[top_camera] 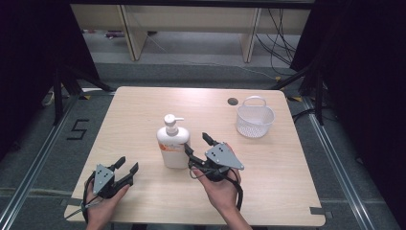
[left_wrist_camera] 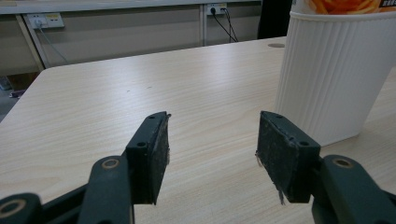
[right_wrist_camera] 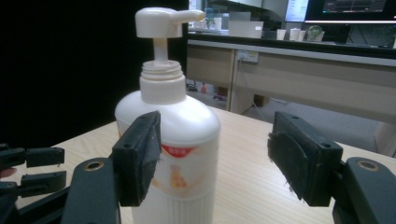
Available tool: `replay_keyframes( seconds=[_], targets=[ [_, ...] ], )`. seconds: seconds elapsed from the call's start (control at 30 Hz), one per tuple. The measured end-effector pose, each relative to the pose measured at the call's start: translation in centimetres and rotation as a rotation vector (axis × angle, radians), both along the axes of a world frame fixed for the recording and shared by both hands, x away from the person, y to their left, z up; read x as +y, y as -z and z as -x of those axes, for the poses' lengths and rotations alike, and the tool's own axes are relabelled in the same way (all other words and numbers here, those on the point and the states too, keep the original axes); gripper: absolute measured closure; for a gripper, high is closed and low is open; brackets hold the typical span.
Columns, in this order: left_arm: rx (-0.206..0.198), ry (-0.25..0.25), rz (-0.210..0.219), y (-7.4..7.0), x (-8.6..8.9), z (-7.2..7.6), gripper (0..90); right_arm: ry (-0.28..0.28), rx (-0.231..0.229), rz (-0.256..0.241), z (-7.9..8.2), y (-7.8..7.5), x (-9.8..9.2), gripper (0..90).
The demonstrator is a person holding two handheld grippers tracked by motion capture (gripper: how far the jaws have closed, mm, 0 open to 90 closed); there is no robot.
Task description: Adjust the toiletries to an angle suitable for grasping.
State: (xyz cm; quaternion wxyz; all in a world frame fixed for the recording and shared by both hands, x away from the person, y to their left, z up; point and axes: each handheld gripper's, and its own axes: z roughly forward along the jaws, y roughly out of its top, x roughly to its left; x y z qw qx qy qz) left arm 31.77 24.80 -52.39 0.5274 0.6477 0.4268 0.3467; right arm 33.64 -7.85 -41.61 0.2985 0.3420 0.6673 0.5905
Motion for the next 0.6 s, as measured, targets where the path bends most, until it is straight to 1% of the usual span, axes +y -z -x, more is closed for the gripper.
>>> replay_keyframes(
  seconds=[0.07,0.1,0.13,0.17,0.2,0.23,0.3,0.37,0.5,0.53,0.57,0.6],
  targets=[
    [-0.007,0.003,-0.001,0.0,-0.1,-0.1,42.9,0.000,0.008,-0.001,0.0,-0.2,0.3,34.7],
    [-0.009,0.003,-0.002,0.0,-0.1,-0.1,42.8,-0.015,-0.005,-0.003,-0.2,-0.3,0.6,34.7],
    [-0.009,0.002,-0.002,0.0,-0.1,-0.1,42.8,-0.008,-0.024,0.004,-0.4,-0.4,0.8,34.7],
    [-0.010,0.001,0.001,0.1,-0.1,-0.1,42.7,-0.023,-0.006,-0.006,-0.5,-0.7,1.4,34.8],
    [-0.008,0.001,0.003,0.0,0.0,-0.1,42.7,-0.023,-0.006,-0.006,-0.5,-0.7,1.4,34.8],
    [0.001,-0.002,0.002,0.0,0.0,0.0,42.7,-0.030,-0.030,0.001,-0.8,-1.1,2.0,34.8],
    [0.001,-0.002,0.003,0.0,0.0,0.0,42.7,-0.039,-0.027,-0.007,-0.8,-1.1,2.2,34.9],
    [0.001,-0.001,0.005,0.0,0.0,0.0,42.7,-0.034,-0.029,-0.002,-1.1,-1.4,2.7,34.9],
    [0.005,-0.003,0.008,0.0,0.0,-0.1,42.7,-0.029,-0.035,0.000,-1.4,-1.3,3.2,35.1],
    [0.004,-0.003,0.005,0.0,0.0,-0.1,42.7,-0.039,-0.023,-0.004,-1.4,-1.3,3.3,35.1],
    [0.004,-0.003,0.005,0.0,0.0,-0.1,42.7,-0.035,-0.020,-0.012,-1.4,-1.2,3.5,35.1],
    [-0.010,0.006,0.009,0.1,0.0,-0.2,42.6,-0.033,-0.014,-0.010,-1.4,-1.2,3.5,35.1]
  ],
)
